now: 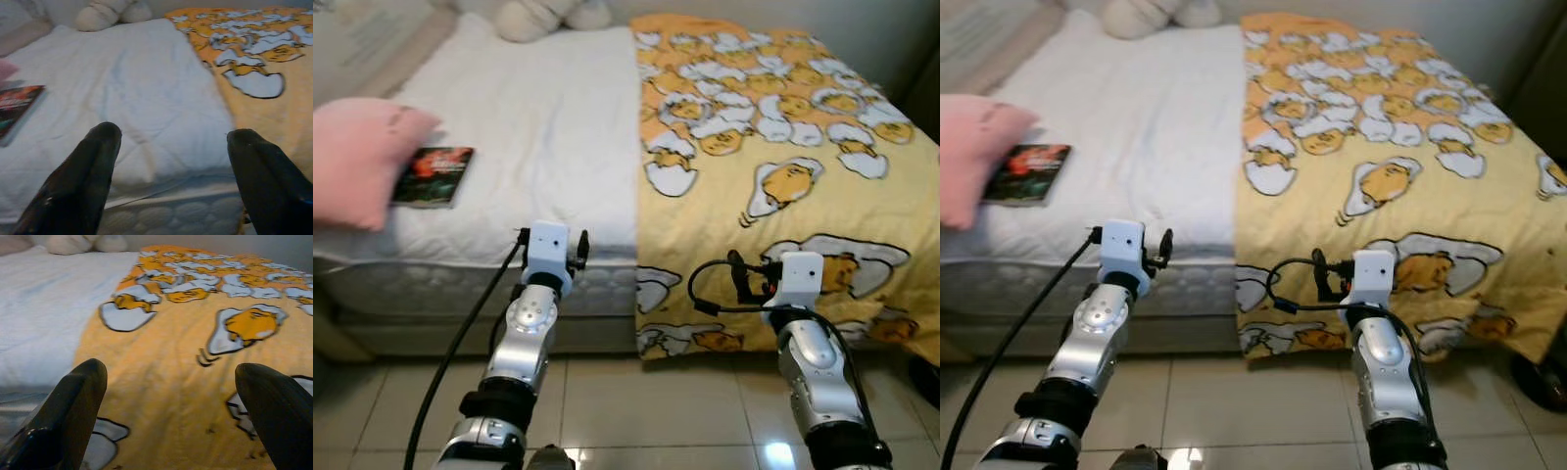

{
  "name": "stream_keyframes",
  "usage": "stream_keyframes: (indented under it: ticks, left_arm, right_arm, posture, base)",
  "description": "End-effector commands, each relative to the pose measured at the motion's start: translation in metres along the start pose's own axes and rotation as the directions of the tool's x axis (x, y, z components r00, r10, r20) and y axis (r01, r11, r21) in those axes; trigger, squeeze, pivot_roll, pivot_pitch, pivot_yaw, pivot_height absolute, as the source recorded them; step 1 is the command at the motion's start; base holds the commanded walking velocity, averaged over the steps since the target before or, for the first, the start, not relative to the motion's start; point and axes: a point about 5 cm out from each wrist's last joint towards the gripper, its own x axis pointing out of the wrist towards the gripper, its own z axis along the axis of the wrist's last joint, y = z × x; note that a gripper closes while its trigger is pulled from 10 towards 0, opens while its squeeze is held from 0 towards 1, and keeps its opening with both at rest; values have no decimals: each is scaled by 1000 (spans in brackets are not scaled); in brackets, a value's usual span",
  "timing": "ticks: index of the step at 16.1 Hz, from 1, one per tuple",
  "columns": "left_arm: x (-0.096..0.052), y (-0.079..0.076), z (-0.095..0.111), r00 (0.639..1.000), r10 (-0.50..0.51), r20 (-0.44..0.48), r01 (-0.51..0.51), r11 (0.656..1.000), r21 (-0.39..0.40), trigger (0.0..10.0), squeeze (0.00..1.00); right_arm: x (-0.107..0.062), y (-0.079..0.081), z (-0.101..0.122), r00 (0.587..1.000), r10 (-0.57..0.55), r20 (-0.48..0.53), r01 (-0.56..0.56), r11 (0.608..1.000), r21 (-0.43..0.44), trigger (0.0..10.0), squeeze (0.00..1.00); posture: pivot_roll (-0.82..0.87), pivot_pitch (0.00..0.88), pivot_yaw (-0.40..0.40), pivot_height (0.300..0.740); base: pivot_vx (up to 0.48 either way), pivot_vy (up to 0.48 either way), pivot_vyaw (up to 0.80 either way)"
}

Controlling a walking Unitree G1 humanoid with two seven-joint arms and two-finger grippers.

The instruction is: Clean up the room

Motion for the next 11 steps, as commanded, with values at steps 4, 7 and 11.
stream_keyframes:
  ticks: [4, 7, 11]
  left_arm:
    - [-2, 6, 4, 999, 14, 31, -13, 1000, -6, 10000, 0]
    - [-5, 21, -5, 992, 119, -36, -122, 986, -116, 10000, 0]
    - [-8, 9, 2, 999, 42, 33, -40, 997, -59, 10000, 0]
  right_arm:
    - [5, 13, 4, 999, 45, 15, -46, 999, 16, 10000, 0]
    - [6, 18, 4, 997, 76, 18, -77, 997, 18, 10000, 0]
    - [1, 20, -2, 995, 103, 3, -103, 994, 24, 10000, 0]
  posture:
    - [82, 0, -37, 740]
    - [81, 0, -31, 740]
    - [92, 0, -39, 740]
  base:
    - [0, 0, 470]
    - [449, 0, 456]
    - [342, 0, 317]
